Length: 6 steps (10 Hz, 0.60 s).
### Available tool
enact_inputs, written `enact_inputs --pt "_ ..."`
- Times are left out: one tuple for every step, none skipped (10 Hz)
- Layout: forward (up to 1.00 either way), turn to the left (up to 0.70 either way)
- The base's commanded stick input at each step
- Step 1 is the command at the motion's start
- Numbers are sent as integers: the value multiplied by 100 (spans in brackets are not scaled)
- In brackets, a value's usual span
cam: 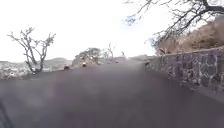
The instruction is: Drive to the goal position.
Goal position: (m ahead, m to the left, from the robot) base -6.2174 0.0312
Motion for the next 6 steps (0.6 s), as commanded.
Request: enact_inputs --pt "70 0" --pt "70 0" --pt "70 0" --pt "70 0" --pt "70 0" --pt "70 0"
